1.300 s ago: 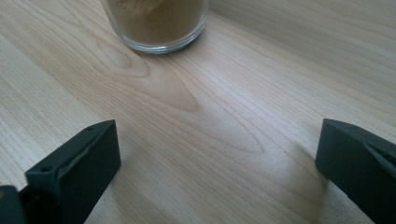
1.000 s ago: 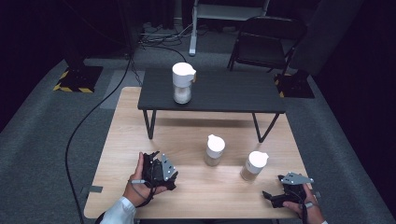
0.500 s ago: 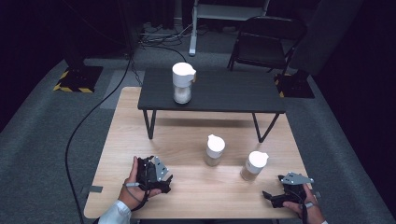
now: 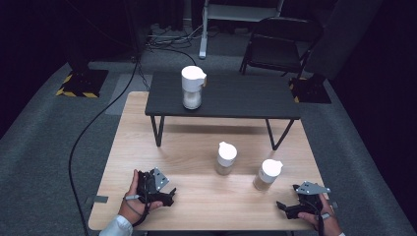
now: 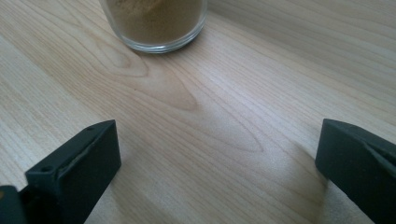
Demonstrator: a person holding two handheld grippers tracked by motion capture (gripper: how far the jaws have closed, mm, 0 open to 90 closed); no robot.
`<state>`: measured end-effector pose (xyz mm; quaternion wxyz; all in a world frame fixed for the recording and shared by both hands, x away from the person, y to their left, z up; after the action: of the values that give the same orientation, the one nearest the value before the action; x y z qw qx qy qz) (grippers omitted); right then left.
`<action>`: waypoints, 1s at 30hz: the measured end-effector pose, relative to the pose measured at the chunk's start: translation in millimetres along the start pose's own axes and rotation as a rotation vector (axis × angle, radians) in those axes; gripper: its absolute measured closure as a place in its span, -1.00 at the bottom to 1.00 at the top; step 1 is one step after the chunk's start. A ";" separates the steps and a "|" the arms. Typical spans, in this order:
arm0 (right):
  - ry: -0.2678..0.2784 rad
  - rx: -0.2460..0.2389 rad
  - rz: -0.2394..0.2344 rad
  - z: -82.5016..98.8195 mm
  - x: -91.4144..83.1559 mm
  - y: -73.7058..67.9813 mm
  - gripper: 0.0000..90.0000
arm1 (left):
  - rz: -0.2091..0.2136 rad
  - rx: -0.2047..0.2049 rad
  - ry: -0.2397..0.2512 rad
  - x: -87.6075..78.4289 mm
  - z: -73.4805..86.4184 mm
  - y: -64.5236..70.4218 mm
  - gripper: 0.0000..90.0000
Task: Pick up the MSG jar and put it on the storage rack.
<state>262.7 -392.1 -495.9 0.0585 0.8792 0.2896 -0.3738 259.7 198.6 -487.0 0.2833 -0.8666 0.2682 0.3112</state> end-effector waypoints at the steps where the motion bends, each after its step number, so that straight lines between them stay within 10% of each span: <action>1: 0.000 0.001 0.000 0.0 0.0 0.0 -1.00 | 0.005 -0.010 -0.003 -0.3 1.5 -1.1 -0.97; 20: 0.000 0.001 0.001 0.2 -0.2 -0.1 -1.00 | 0.088 -0.226 -0.023 -5.4 30.4 -29.1 -0.99; 30: -0.001 0.000 -0.001 0.3 -0.4 0.2 -1.00 | 0.090 -0.219 -0.016 -6.8 35.1 -33.2 -1.00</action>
<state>262.4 -392.5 -495.9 0.0586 0.8789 0.2901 -0.3740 262.8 246.8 -494.2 0.1747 -0.8769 0.2689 0.3581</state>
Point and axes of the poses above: each handheld gripper's, and its own axes: x roughly forward along the jaws, z roughly out of its underside, y roughly to its right, the point moved 5 cm from there along x, roughly forward along the jaws, and after that the axes turned 10 degrees about x, right-handed, at the moved point
